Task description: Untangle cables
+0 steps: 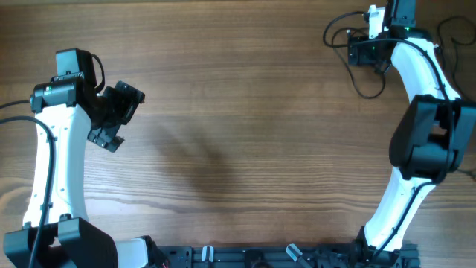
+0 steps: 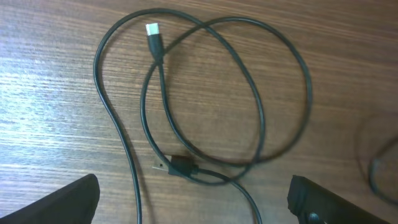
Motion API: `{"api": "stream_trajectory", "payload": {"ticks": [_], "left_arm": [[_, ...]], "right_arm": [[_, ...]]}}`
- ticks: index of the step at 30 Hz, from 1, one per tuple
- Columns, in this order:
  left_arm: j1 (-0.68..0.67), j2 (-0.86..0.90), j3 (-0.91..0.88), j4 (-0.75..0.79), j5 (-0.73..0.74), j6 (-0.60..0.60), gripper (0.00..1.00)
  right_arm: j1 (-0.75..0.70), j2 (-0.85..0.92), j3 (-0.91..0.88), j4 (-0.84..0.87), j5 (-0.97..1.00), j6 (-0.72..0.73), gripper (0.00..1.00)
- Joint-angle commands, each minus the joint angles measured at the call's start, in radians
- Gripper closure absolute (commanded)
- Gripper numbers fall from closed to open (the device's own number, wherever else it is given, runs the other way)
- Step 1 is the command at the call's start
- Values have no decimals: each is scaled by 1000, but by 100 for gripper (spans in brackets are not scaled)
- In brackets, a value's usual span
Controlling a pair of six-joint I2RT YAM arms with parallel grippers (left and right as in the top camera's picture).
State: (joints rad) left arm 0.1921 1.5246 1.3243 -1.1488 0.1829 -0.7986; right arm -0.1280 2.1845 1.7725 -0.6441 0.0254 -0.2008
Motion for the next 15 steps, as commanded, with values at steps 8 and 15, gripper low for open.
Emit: {"api": "stream_trajectory", "payload": {"ticks": [8,15], "left_arm": [[2,-10,4,0,-10,13,0],[2,-10,4,0,-10,12,0]], "right_arm": [[3,-799,19,-447,-240,203,0],[7,-1233,-95,-585,-237,194,0]]}}
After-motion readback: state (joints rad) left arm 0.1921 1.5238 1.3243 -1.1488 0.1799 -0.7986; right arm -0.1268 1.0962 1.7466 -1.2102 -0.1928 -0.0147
